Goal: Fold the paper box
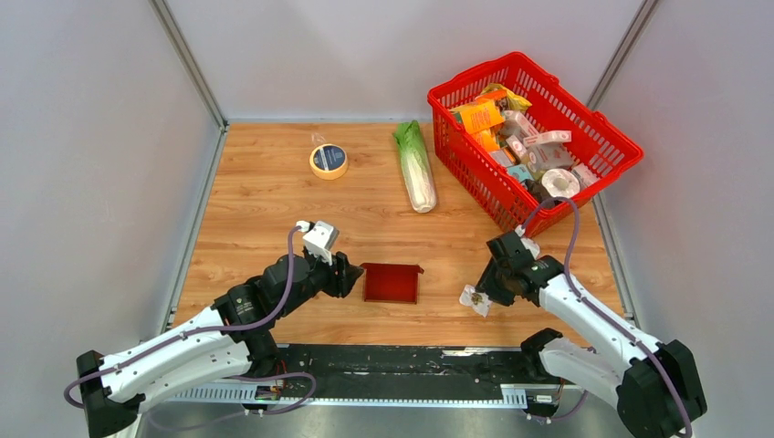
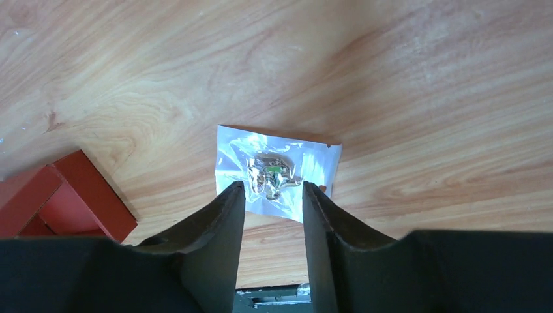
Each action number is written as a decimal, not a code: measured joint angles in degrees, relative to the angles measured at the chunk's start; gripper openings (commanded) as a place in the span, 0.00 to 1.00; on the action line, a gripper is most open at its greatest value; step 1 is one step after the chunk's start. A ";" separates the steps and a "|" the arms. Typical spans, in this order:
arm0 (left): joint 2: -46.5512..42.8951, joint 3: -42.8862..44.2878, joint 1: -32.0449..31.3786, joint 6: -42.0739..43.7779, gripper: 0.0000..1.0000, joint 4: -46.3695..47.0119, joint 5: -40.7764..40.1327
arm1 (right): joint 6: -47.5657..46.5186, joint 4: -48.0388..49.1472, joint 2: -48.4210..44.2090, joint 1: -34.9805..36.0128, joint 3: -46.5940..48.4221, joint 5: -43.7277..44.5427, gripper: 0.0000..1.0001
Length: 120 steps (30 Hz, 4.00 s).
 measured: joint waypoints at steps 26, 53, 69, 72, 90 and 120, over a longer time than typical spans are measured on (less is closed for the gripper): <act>0.52 0.00 0.00 -0.68 0.57 -0.90 0.24 | -4.26 -0.81 26.05 7.17 11.54 0.55 0.56; -0.59 -0.81 0.00 -9.75 0.55 -5.38 -9.22 | -10.86 9.31 4.04 29.70 9.97 7.89 0.12; -10.08 -4.81 0.00 -16.72 0.54 -13.44 -14.47 | -10.49 9.79 37.38 45.22 35.47 31.74 0.19; -10.14 -4.81 0.00 -16.74 0.54 -13.97 -14.45 | -8.87 7.58 41.48 45.20 36.72 35.26 0.22; -5.55 -7.39 0.00 -13.25 0.61 -8.87 -9.57 | -19.69 13.31 31.39 44.70 27.80 31.10 0.68; 19.56 -6.38 3.56 7.58 0.50 16.87 3.13 | -42.80 40.00 14.03 23.82 3.85 2.91 0.51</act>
